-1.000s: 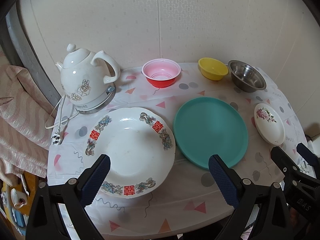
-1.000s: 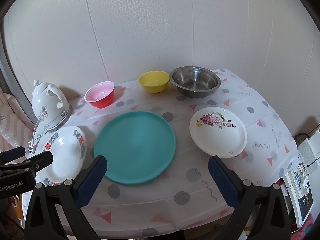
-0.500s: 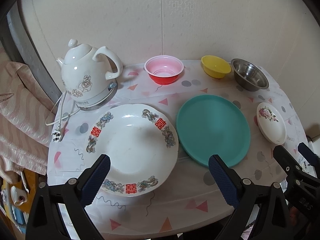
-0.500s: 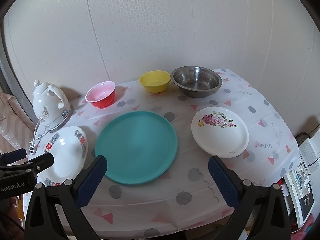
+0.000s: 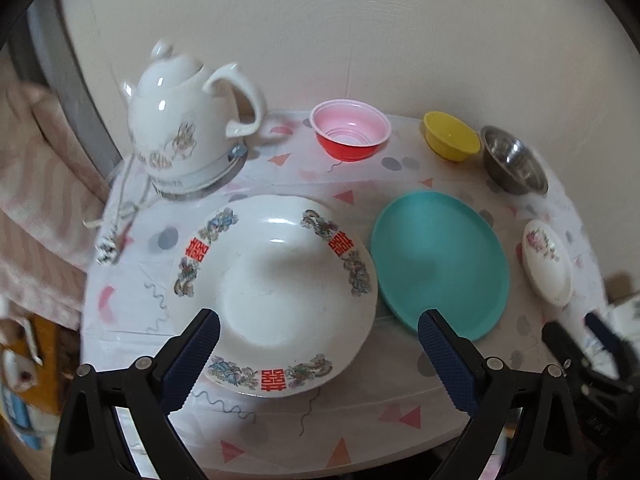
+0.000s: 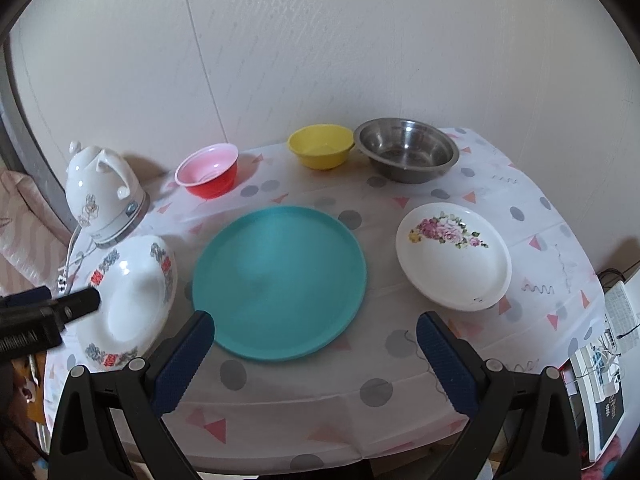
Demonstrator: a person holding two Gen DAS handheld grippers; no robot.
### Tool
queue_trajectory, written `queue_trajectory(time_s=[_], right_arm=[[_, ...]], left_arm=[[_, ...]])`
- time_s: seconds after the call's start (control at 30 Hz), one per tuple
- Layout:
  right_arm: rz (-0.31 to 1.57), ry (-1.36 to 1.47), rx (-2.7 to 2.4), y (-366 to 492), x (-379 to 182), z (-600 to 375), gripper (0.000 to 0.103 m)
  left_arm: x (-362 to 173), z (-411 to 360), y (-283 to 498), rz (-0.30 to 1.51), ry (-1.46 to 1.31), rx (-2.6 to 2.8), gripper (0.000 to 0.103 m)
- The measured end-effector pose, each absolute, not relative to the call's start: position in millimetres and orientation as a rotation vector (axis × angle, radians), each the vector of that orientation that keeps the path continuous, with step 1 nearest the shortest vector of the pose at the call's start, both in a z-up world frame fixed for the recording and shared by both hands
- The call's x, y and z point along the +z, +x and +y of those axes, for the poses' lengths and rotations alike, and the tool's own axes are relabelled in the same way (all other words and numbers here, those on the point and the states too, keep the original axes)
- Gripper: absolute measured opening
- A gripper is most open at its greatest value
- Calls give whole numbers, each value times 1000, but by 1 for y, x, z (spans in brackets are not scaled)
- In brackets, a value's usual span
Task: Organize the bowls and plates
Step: 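Move both grippers to the rim of the white dragon-pattern bowl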
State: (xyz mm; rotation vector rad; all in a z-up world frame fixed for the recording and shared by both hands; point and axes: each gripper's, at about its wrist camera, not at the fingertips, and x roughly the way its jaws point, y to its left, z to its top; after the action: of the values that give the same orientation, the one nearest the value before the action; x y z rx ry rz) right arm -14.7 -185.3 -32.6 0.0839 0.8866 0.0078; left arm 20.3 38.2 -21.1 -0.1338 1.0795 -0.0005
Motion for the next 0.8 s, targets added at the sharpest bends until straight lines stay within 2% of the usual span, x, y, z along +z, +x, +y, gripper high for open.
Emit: queue_trajectory(time_s=[0.2,0.43,0.63,0.73,0.8], right_arm=[[923,78,35,-7,-41,-182,103],[967,96,139,7,-50,-168,100],[1007,81,273,19,-58,-141,92],[1019,81,346,26,-60,-126,91],[1027,77,392,32,-62,-116,86]], left_arm=[[-48,91,27,1140,-322,49,102],[-61,131,25,1111,-381,123,102],[-69,147,26,1070,-335,159,102],[-82,158,29,1118,-429,86,102],[-92,165,29,1162,-510,78,102]])
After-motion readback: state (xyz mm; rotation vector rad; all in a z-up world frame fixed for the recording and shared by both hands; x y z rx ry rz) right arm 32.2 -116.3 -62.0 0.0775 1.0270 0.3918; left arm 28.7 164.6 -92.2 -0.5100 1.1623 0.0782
